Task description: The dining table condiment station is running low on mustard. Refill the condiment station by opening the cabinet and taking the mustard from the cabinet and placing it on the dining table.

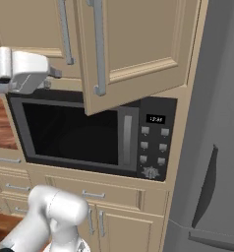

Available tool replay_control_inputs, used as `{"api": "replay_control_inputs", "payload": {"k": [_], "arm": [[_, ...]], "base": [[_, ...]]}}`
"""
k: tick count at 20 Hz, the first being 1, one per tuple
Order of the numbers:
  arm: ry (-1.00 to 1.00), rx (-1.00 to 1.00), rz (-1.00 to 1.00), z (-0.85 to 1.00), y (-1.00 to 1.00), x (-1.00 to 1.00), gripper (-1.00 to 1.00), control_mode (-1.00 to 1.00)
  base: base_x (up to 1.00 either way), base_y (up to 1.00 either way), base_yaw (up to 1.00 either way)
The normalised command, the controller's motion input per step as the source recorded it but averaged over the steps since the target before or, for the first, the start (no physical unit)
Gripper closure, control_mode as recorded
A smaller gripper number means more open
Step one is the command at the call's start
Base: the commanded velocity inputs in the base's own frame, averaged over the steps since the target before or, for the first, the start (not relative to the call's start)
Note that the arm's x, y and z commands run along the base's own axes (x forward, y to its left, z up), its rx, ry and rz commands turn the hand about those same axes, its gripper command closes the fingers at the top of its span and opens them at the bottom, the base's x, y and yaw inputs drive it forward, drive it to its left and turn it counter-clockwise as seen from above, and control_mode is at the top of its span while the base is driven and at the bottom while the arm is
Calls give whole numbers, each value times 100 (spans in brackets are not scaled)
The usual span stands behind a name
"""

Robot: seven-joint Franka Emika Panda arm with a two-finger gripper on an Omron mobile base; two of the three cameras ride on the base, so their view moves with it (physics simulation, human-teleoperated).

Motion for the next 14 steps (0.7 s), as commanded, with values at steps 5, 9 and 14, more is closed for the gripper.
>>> {"api": "replay_control_inputs", "payload": {"k": [5,9,14], "arm": [[17,-13,-6,-48,-1,99,-100,-100],[12,-7,-1,-29,-38,66,-100,-100],[5,1,-9,0,-100,-32,-100,-100]], "base": [[0,0,0],[0,0,0],[0,0,0]]}}
